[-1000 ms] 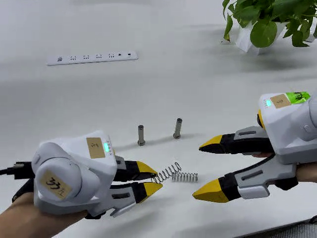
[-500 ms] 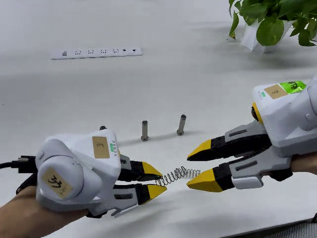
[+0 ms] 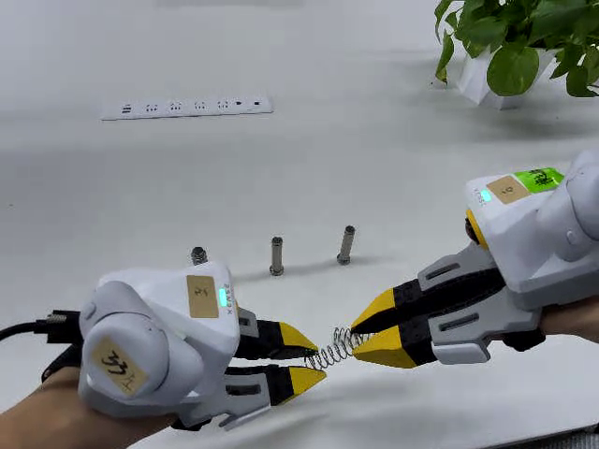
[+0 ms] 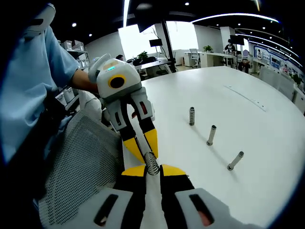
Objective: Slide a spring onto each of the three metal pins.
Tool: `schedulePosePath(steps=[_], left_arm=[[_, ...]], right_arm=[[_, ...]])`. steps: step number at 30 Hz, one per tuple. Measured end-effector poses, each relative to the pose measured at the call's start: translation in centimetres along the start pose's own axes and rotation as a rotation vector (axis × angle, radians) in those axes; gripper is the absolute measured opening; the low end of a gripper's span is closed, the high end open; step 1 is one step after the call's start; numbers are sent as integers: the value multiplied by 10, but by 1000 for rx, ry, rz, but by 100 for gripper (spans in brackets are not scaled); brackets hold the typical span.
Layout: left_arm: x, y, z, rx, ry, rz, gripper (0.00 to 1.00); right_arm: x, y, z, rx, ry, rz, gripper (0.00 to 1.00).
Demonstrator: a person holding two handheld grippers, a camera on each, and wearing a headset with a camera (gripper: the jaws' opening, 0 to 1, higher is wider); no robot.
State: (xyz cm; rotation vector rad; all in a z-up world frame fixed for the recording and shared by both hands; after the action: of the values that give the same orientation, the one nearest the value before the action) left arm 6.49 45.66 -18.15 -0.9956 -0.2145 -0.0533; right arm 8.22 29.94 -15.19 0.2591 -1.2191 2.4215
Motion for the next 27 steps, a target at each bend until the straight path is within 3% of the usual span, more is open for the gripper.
schedulePosePath(steps=[17,27], left_arm=[[-3,2,-5,-3,9,53,10],[-3,1,-8,-8,9,67,10]], right_arm=[[15,-12,-1,41,53,127,12],[14,-12,0,62,73,164,12]])
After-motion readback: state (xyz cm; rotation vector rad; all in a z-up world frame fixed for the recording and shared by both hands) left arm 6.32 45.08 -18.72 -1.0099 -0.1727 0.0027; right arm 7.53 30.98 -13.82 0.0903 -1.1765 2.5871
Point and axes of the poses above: the centre of the closed fingertips' face, and the gripper's own axes: z roughly backward along the fingers, x roughly to its left, y roughly out of its underside, the point moved 9 cm from there along z, roughly backward along the fingers, and after that the axes turned 11 degrees about -z, right-handed, at the moved point
